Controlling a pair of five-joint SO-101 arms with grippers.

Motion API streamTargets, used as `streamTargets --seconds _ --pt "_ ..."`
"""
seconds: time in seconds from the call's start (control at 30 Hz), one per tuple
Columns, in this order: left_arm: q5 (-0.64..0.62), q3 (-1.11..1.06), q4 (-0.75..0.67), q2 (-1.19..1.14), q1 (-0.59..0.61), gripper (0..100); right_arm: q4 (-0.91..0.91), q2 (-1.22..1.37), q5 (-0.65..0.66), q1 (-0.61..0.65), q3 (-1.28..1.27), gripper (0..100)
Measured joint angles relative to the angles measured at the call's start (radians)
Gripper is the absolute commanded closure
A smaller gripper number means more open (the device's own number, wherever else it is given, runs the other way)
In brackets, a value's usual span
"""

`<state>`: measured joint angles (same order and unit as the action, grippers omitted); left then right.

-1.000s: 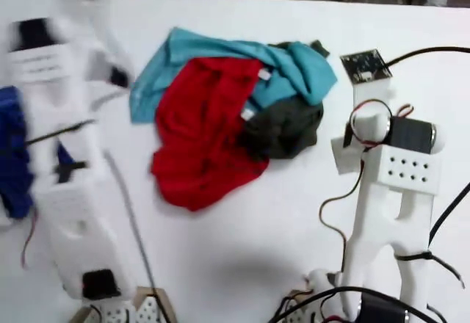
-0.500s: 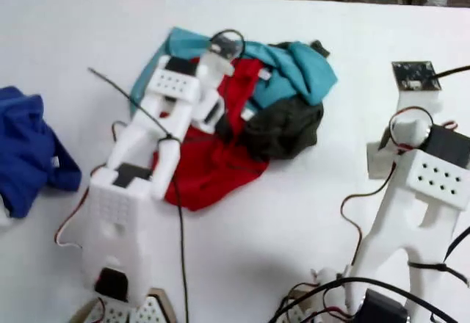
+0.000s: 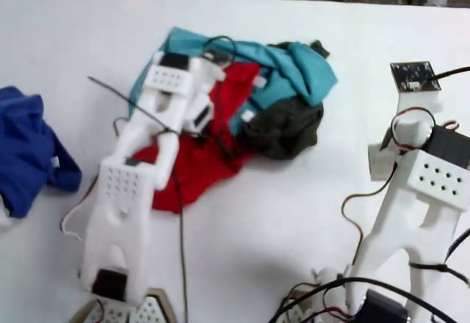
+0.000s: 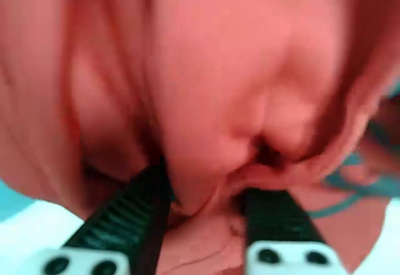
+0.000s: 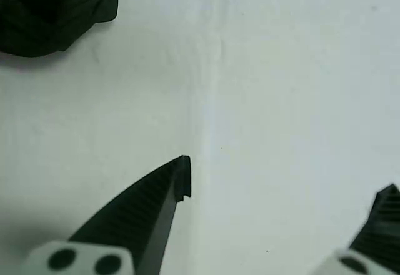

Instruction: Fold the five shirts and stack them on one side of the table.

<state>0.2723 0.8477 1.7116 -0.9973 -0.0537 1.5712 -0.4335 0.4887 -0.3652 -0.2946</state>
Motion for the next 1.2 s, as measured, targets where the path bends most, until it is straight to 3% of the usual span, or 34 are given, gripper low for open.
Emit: streamTargets --seconds 0.2,0.37,0.73,0.93,1.07,1.2 --pt "-0.020 0.158 0.055 -0.052 0.146 97 0.000 0.000 0.000 0.000 0.000 56.2" --pt "-0.057 0.209 0.057 -0.028 0.334 97 0.000 0.000 0.000 0.000 0.000 56.2" --pt "-0.061 0.227 0.057 0.353 0.848 97 -0.018 0.000 0.000 0.015 -0.011 56.2" --pt "-0.025 0.235 0.057 0.473 1.053 97 -0.021 0.000 0.000 0.143 -0.044 56.2" --pt "-0.021 0.209 0.057 0.473 1.123 96 -0.034 0.000 0.002 0.253 -0.054 56.2" --pt "0.068 0.137 0.057 0.457 1.131 80 -0.084 0.000 0.002 0.331 -0.091 56.2"
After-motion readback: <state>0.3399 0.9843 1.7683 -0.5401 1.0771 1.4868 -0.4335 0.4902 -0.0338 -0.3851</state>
